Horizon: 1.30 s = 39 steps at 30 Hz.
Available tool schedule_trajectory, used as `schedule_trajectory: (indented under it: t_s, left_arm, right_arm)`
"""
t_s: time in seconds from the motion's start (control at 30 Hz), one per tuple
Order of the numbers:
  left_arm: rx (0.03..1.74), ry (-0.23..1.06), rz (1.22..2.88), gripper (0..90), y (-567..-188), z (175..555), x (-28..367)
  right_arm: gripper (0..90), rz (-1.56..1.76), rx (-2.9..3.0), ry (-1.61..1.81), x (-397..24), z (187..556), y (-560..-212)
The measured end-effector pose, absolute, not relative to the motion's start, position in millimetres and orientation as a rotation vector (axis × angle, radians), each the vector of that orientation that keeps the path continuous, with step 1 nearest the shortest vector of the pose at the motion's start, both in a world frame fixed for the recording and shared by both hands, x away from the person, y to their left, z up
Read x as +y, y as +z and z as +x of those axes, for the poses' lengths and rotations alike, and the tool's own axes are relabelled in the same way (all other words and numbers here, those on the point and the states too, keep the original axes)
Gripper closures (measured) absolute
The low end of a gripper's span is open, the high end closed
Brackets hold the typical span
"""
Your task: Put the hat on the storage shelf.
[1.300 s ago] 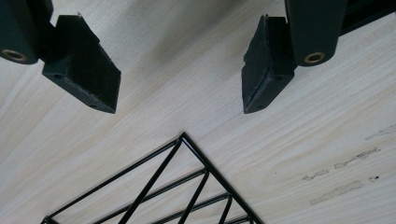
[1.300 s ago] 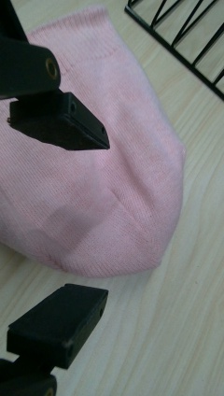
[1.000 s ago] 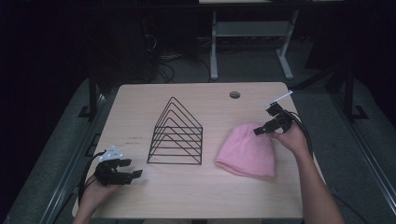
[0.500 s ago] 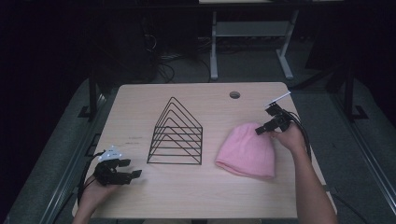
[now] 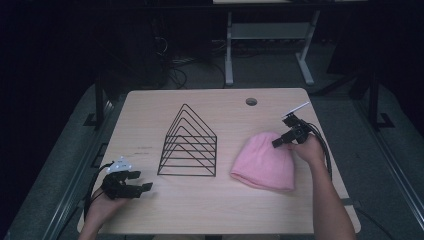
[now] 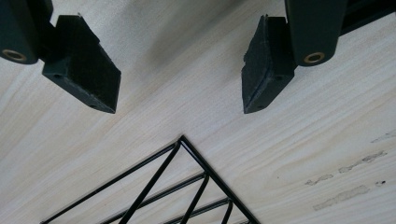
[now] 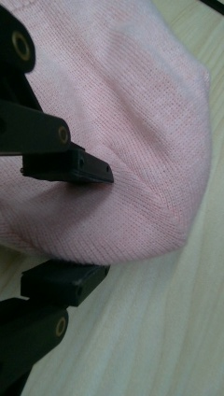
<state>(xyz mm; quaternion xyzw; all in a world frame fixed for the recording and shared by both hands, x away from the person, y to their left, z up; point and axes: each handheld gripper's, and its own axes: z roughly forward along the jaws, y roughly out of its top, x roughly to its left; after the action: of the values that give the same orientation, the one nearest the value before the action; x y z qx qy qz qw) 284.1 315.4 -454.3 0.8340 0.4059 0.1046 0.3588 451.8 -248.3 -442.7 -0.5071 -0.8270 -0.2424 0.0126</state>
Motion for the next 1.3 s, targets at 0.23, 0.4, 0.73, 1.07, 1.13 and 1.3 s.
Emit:
schedule_trajectory:
  t_s: [0.23,0.4,0.73,1.07,1.13,1.3]
  left_arm:
    - [1.047,0.271,2.152,28.5,-454,284,315]
    - [1.041,0.275,2.157,28.5,-455,284,315]
    - [1.050,0.265,2.149,28.5,-456,283,314]
    - [1.041,0.251,2.164,28.5,-456,284,316]
    - [1.046,0.248,2.169,28.6,-456,284,316]
    - [1.041,0.227,2.168,28.8,-451,283,321]
  right_arm:
    - [62.8,-1.570,-2.573,-0.766,-247,450,-446]
    - [66.0,-1.593,-2.545,-0.791,-247,448,-448]
    - [72.7,-1.589,-2.518,-0.839,-249,446,-450]
    - [76.2,-1.560,-2.415,-0.943,-260,444,-446]
    - [76.2,-1.549,-2.415,-0.961,-261,443,-442]
    - [76.4,-1.528,-2.416,-1.008,-262,438,-432]
